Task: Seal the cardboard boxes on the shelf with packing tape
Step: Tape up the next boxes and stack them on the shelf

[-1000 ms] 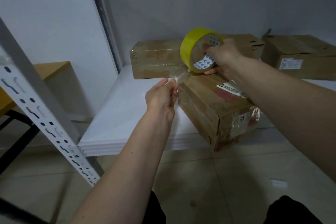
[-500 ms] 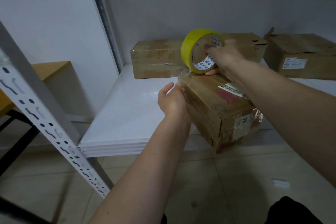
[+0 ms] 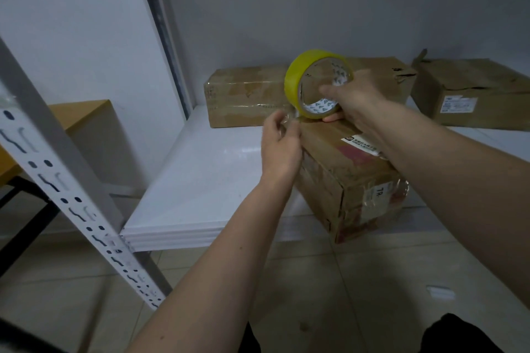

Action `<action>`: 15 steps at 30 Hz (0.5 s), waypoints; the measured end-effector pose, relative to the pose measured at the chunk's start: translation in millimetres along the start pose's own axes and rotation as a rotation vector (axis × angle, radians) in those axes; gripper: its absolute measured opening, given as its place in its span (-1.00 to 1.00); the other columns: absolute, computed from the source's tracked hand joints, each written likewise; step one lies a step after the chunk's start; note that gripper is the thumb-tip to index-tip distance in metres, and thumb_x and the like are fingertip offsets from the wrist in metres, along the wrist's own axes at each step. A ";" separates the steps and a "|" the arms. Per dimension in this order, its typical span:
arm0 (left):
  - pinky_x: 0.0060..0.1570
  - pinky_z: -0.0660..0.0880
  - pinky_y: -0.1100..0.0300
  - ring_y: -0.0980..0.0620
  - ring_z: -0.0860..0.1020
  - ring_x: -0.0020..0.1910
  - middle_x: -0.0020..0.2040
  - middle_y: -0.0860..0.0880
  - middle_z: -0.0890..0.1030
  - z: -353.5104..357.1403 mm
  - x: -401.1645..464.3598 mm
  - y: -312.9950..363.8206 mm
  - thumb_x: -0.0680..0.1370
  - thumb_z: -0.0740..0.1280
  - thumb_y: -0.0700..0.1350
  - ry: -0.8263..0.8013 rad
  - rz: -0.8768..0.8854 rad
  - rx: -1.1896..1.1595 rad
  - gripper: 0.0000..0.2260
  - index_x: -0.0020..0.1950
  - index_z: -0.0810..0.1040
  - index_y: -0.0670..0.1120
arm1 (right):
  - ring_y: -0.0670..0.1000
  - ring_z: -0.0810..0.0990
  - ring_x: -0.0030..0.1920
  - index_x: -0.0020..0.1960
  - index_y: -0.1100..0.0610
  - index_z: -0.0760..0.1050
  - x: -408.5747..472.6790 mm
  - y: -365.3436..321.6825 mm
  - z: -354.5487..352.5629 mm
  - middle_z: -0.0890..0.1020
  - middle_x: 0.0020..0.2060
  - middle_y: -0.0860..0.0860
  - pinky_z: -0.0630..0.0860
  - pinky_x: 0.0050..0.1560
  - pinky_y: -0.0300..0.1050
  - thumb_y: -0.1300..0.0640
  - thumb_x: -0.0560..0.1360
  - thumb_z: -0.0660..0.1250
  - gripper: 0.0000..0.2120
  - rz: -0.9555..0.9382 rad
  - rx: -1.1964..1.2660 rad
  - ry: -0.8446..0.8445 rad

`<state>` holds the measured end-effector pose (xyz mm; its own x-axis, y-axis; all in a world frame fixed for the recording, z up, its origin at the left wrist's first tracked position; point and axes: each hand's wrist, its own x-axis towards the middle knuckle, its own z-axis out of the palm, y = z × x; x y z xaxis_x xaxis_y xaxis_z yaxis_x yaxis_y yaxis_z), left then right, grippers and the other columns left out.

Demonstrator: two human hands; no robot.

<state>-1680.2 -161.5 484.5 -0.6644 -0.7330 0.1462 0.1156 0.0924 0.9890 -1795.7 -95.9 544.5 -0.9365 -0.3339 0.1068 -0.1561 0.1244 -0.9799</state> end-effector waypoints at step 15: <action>-0.60 0.34 0.39 0.08 0.46 -0.49 -0.40 -0.02 0.49 0.2 23.8 9.1 0.59 0.29 -0.22 -0.050 -0.356 -0.186 -0.77 -0.27 0.47 -0.11 | 0.09 0.60 0.05 0.15 0.25 0.51 -4.9 -2.6 3.1 0.57 -0.04 0.10 0.54 0.12 -0.05 0.23 0.53 0.30 -0.79 0.023 -0.054 0.092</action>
<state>-1695.1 -177.9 497.0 -0.7217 -0.6629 -0.1992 0.0002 -0.2880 0.9576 -1789.7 -97.4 546.0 -0.9647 -0.2431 0.1016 -0.1483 0.1823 -0.9720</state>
